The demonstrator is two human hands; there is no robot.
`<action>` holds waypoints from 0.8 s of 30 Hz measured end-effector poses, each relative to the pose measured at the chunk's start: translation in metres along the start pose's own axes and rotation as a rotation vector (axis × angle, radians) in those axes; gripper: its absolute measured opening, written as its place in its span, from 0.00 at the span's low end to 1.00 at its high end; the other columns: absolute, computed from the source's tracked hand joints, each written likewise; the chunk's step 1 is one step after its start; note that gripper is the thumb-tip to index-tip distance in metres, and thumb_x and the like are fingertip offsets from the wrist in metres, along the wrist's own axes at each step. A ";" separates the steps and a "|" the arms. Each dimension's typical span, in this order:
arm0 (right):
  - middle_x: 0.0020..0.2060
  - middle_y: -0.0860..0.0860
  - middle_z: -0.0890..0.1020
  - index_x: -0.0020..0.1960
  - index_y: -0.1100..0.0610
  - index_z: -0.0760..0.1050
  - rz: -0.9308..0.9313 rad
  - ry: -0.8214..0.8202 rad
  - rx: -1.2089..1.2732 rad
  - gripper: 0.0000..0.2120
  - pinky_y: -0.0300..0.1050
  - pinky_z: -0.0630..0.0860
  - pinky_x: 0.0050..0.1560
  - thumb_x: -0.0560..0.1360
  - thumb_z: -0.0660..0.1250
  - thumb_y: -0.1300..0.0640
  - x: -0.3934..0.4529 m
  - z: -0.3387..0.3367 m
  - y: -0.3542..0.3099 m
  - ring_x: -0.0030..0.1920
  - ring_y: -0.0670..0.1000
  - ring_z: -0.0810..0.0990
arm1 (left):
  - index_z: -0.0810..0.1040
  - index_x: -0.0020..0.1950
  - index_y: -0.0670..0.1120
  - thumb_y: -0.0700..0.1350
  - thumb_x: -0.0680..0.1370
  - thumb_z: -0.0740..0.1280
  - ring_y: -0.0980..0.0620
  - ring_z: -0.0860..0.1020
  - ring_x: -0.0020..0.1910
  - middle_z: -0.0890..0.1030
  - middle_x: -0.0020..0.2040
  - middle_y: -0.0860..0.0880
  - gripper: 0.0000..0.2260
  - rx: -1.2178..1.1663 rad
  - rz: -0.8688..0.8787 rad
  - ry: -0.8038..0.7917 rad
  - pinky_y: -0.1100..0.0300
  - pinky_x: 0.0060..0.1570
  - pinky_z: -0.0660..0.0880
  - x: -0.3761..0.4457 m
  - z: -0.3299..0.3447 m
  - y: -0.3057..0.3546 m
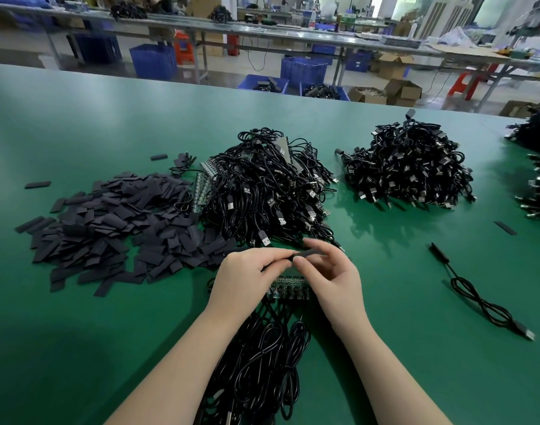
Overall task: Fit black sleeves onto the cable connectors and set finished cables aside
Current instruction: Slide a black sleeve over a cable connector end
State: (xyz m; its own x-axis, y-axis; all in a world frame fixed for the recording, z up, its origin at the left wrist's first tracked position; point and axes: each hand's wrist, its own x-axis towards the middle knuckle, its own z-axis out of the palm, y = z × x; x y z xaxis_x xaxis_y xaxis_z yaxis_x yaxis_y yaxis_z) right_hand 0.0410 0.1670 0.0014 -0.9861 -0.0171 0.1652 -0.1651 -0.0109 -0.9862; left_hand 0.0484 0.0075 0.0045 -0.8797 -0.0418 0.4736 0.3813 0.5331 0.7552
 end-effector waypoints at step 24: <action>0.51 0.36 0.84 0.70 0.35 0.67 0.001 -0.062 -0.201 0.29 0.35 0.78 0.51 0.75 0.73 0.54 -0.005 0.005 0.001 0.50 0.40 0.83 | 0.86 0.53 0.51 0.45 0.74 0.74 0.62 0.81 0.48 0.86 0.47 0.56 0.09 0.113 -0.046 0.054 0.66 0.47 0.77 0.003 -0.009 -0.008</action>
State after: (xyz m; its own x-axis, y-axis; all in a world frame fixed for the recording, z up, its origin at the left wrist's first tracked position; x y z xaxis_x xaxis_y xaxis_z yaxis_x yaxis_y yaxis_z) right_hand 0.0454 0.1625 -0.0006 -0.9842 -0.0790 0.1585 -0.1709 0.1888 -0.9670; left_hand 0.0450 -0.0047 0.0036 -0.8779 -0.1120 0.4656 0.3037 0.6216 0.7221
